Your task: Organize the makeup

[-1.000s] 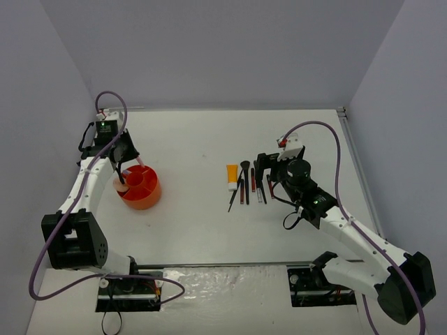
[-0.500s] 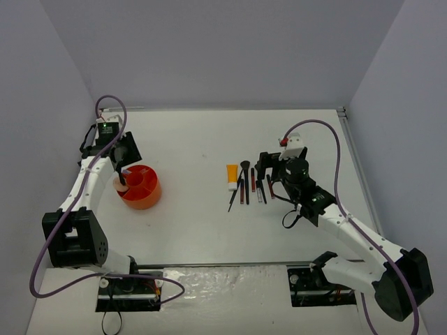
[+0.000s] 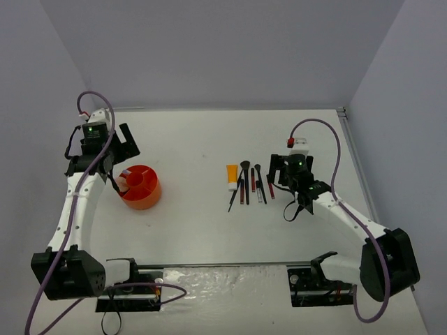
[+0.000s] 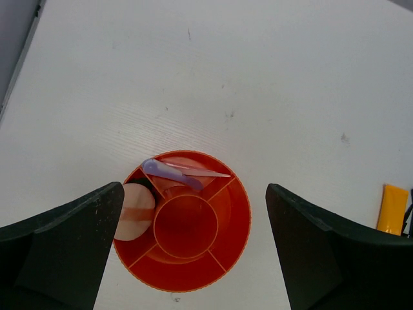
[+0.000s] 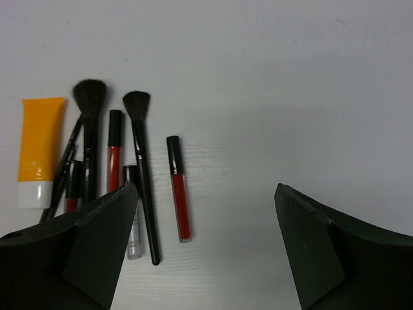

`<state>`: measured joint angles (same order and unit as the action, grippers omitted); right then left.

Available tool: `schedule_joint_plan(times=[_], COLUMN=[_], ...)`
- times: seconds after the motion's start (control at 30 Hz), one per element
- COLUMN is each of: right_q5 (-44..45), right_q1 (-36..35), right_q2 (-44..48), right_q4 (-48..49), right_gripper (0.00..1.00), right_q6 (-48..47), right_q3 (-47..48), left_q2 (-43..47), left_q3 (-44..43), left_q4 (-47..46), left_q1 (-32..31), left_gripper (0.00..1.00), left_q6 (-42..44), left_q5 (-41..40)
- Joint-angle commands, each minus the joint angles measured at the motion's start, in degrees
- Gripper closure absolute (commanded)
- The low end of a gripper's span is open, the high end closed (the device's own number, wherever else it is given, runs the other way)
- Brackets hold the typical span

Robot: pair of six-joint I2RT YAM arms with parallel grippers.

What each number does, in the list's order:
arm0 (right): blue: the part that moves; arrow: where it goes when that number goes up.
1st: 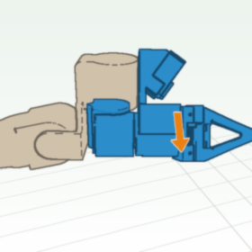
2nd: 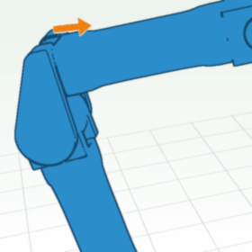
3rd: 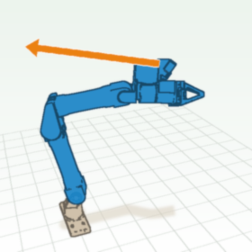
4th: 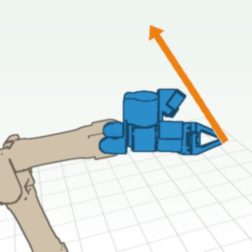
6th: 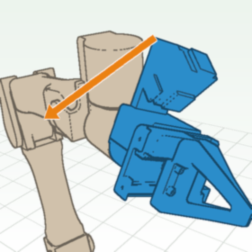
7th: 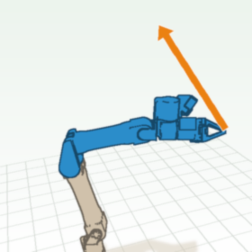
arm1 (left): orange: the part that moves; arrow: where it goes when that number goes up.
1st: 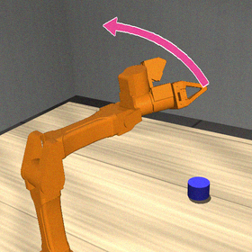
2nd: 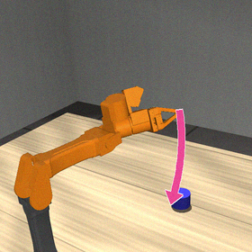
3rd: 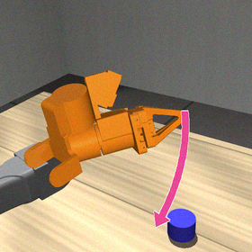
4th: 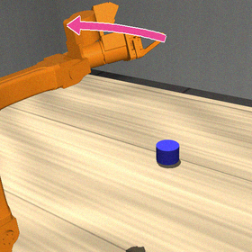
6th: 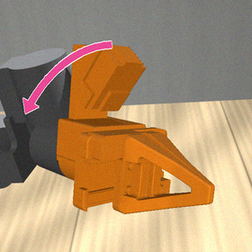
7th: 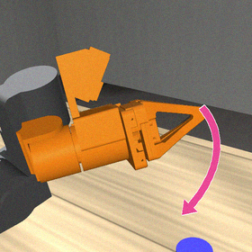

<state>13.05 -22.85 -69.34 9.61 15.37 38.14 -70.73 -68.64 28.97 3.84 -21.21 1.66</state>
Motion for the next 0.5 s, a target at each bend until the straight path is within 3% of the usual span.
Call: schedule_joint_plan(times=[0.0,0.4,0.47], right_q5=[-2.87,-5.74,-5.89], right_q1=[1.65,1.42,1.13], right_q2=[-6.21,-19.27,-20.15], right_q4=[-0.43,-2.58,-2.81], right_gripper=[0.23,0.52,0.53], right_q6=[2.64,4.62,4.66], right_q3=[3.1,8.65,9.07], left_q2=[4.55,9.88,10.13], left_q3=[-1.94,-1.51,-1.5], left_q4=[-2.26,-1.97,-2.03], left_q1=[0.12,0.19,0.17], left_gripper=[0.03,0.03,0.03], left_q6=[0.82,1.41,1.43], left_q5=[-0.16,-1.14,-1.14])
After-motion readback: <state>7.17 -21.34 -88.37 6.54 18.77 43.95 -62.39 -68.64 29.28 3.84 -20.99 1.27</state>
